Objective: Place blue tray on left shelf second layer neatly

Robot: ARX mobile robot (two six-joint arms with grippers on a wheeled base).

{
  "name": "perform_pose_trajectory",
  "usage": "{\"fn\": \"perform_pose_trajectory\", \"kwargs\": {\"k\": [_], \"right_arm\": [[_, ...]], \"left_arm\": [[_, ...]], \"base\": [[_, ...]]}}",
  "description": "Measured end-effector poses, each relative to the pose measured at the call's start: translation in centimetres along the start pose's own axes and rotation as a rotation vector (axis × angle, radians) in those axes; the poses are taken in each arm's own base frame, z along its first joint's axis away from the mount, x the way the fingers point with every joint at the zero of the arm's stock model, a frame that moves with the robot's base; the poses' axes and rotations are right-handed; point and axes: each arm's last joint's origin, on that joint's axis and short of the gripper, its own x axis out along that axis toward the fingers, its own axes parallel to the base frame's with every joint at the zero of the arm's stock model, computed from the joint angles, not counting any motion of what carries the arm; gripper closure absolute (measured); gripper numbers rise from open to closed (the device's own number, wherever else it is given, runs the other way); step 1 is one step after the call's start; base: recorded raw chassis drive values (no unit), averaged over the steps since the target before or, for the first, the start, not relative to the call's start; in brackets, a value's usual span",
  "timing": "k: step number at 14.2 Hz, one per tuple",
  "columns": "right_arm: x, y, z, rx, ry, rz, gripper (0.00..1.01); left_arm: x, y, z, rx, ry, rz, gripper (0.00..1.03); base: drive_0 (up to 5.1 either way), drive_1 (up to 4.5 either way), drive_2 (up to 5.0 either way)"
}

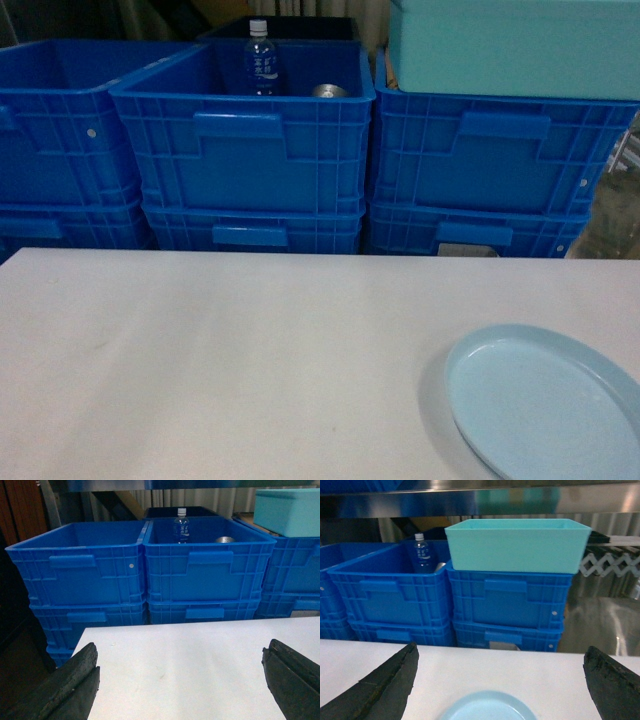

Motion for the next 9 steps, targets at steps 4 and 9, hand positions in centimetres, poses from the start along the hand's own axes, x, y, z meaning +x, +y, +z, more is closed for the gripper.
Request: {"fn": "perform_pose_trajectory", "kwargs": {"k": [4, 9], "right_arm": [[8.3, 0.8, 2.5, 0.077, 0.148, 0.044, 0.03], [17.7, -0.6, 0.3, 0.330, 0.489, -0.066, 0.03]], "left_arm": [[0.0, 0.0, 0.0, 0.000, 0.000, 0.001, 0.05], [0.0, 0.0, 0.0, 0.000, 0.000, 0.001, 0.05]], "base": [[0.0, 0.00, 0.0], [0.0, 0.00, 0.0]]}}
